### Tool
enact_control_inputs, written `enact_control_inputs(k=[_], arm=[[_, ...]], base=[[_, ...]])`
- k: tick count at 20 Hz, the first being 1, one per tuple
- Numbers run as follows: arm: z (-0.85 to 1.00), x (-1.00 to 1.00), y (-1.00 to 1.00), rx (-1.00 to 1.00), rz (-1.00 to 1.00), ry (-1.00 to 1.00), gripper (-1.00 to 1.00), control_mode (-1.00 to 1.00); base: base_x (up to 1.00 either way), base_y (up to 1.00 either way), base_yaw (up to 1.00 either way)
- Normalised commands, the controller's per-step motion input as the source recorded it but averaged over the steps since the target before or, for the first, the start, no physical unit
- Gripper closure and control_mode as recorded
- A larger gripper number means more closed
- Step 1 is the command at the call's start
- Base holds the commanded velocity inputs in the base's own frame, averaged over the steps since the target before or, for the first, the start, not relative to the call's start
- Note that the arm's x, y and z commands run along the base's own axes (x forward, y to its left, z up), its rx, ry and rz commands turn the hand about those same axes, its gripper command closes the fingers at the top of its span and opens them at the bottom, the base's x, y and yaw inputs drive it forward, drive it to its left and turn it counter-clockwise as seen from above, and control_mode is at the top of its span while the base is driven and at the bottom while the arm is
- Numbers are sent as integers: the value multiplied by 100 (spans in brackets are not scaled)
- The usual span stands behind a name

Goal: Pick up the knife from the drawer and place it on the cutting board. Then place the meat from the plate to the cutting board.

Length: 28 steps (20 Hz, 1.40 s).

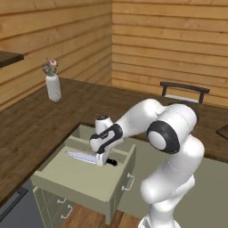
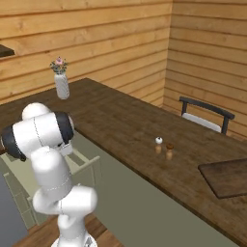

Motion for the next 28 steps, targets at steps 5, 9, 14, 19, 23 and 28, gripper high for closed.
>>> enact_control_inputs(k=[5,9,14,19,23,28], arm=[[100,0,-46,0,-27,22,100,-100],[100,-34,-36,0,-24,28,100,-100],[100,-95,-58,0,-25,14,100,-100],[77,-94,-47,-2,-26,-12,100,-100],[29,-62,-16,-16,-23,-41,100,-100],[1,-13,-17,-24,-21,-38,100,-100]], base=[[0,0,0],[0,0,0],[0,0,0],[0,0,0],[0,0,0],[0,0,0]])
